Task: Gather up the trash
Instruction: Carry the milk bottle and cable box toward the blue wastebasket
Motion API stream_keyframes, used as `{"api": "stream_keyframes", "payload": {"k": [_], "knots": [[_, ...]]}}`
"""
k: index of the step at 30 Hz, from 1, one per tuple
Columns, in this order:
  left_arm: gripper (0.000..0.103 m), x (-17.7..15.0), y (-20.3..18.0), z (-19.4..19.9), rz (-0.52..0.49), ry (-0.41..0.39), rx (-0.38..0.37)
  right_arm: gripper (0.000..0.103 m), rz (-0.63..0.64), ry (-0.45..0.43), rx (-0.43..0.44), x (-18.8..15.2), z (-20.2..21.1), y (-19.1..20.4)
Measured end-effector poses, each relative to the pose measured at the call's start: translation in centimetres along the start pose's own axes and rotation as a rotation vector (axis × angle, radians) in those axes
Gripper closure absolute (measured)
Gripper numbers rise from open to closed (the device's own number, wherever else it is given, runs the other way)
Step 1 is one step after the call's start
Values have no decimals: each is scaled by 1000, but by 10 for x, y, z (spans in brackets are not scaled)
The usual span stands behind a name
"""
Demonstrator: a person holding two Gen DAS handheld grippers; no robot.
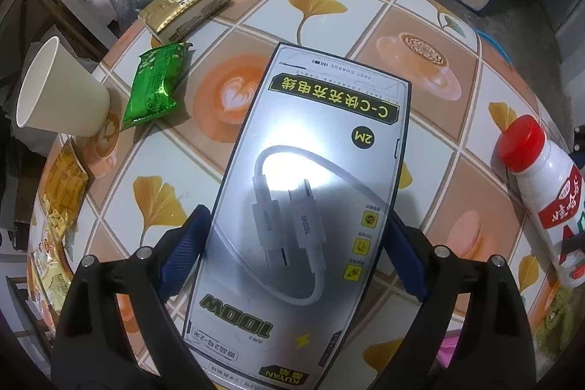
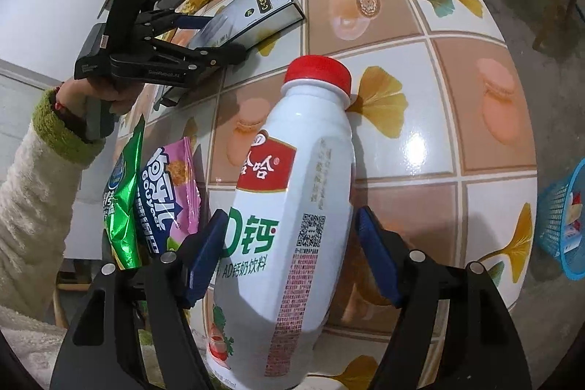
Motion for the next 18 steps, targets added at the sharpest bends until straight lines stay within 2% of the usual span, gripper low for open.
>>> {"api": "stream_keyframes", "payload": {"k": [7,18], "knots": [[16,4,3,-1,16,-4,-10,39,-6,-11,9,-2,-4,3],[18,4,3,12,44,-46,-18,41,-25,-38,15,-5,1,1]]}}
Point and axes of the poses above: each gripper's, at about its wrist camera, not at the fingertips, and z roughly against the way its jaws point, y to its left, x to its top, the point moved 3 cm from there along -z, roughly the way its jaws point, and after that the axes turned 8 degrees about z, right-handed, at the moved point
